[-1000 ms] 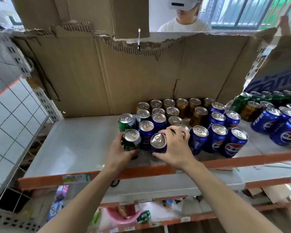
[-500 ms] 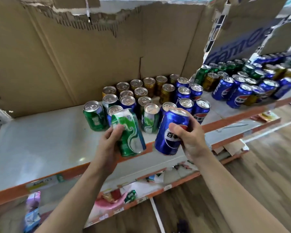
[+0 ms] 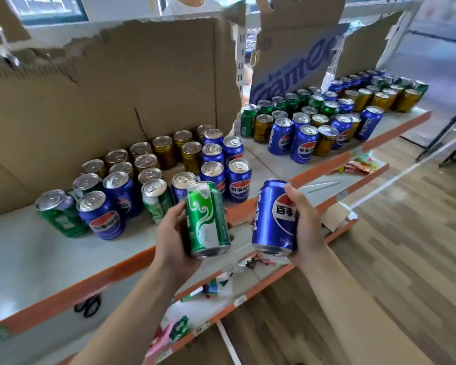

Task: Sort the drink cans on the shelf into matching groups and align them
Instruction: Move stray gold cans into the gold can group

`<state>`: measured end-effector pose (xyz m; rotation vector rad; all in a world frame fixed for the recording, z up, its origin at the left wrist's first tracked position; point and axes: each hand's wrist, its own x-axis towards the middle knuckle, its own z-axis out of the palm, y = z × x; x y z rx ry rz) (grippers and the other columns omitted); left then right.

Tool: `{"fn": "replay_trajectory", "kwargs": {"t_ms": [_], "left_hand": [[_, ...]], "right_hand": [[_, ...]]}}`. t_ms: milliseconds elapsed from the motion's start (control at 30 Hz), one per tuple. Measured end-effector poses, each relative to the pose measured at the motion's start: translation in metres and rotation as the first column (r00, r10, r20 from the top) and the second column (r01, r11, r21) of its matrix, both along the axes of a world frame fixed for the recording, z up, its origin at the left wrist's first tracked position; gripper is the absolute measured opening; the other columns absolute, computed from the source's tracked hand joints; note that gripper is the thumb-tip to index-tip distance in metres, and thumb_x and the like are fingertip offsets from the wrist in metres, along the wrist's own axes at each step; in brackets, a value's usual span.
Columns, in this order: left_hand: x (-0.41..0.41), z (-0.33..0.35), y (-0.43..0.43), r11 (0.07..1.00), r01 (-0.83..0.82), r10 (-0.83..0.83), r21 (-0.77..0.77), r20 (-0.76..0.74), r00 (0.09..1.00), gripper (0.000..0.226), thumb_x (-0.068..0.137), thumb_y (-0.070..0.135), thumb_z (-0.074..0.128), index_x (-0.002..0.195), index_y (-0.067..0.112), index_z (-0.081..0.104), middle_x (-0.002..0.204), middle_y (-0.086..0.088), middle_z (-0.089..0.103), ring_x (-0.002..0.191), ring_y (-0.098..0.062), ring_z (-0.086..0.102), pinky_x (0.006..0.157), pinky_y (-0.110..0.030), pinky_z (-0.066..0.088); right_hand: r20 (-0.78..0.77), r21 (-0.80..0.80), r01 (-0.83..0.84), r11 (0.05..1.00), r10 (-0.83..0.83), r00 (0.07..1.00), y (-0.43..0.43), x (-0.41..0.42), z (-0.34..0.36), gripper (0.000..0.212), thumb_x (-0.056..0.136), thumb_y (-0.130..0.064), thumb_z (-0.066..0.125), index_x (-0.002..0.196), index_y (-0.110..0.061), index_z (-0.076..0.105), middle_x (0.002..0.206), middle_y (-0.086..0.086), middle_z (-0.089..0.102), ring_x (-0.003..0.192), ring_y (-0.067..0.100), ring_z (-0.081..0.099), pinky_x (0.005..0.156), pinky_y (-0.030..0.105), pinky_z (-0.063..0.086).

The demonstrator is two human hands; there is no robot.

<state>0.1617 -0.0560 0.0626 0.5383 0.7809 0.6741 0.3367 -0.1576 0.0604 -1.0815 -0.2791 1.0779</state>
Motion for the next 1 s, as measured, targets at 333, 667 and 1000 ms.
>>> {"fn": "replay_trajectory", "kwargs": {"t_ms": [333, 667, 1000], "left_hand": [[0.16, 0.013, -0.054, 0.977, 0.172, -0.157, 0.126, -0.125, 0.98, 0.047, 0.097, 0.036, 0.04, 0.082, 0.008, 0.075, 0.08, -0.016, 0.072, 0.064, -0.029, 0.07, 0.073, -0.042, 0.051], [0.295, 0.013, -0.094, 0.945, 0.256, -0.212, 0.204, -0.216, 0.953, 0.053, 0.098, 0.051, 0.04, 0.114, 0.009, 0.067, 0.102, -0.02, 0.071, 0.095, -0.04, 0.064, 0.077, -0.043, 0.054], [0.371, -0.002, -0.071, 0.896, 0.386, -0.312, 0.22, -0.309, 0.899, 0.05, 0.095, 0.054, 0.045, 0.113, 0.012, 0.066, 0.099, -0.018, 0.074, 0.091, -0.037, 0.071, 0.073, -0.041, 0.057]], "right_hand": [[0.032, -0.02, 0.144, 0.989, -0.143, 0.989, -0.063, 0.145, 0.011, 0.058, 0.094, -0.037, 0.04, 0.12, 0.011, 0.059, 0.098, 0.028, 0.065, 0.085, 0.041, 0.062, 0.07, 0.041, 0.054], [0.109, -0.06, 0.22, 0.974, -0.213, 0.971, -0.115, 0.271, 0.013, 0.048, 0.092, -0.038, 0.045, 0.106, 0.002, 0.067, 0.092, 0.025, 0.067, 0.078, 0.038, 0.064, 0.072, 0.041, 0.052], [0.162, -0.105, 0.215, 0.971, -0.196, 0.967, -0.101, 0.343, 0.001, 0.055, 0.081, -0.045, 0.053, 0.108, 0.001, 0.064, 0.095, 0.024, 0.062, 0.086, 0.038, 0.059, 0.078, 0.043, 0.047]]}}
